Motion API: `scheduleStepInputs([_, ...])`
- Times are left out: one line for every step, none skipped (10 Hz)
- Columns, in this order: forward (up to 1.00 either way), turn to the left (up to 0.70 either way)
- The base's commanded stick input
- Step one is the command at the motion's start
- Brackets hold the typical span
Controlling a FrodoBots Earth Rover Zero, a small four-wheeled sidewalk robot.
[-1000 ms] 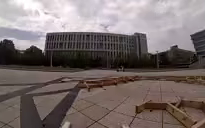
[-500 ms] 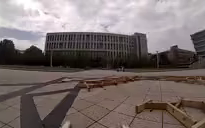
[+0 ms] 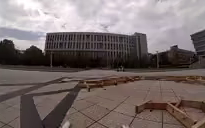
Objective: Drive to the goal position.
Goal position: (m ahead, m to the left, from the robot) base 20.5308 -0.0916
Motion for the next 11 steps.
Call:
scheduleStepInputs([0.06, 0.0])
scheduleStepInputs([0.06, 0.01])
scheduleStepInputs([0.06, 0.01])
scheduleStepInputs([0.06, 0.0])
scheduleStepInputs([0.06, 0.01])
scheduleStepInputs([0.06, 0.0])
scheduleStepInputs([0.06, 0.0])
scheduleStepInputs([0.06, 0.0])
scheduleStepInputs([0.06, 0.01])
scheduleStepInputs([0.06, 0.0])
scheduleStepInputs([0.06, 0.01])
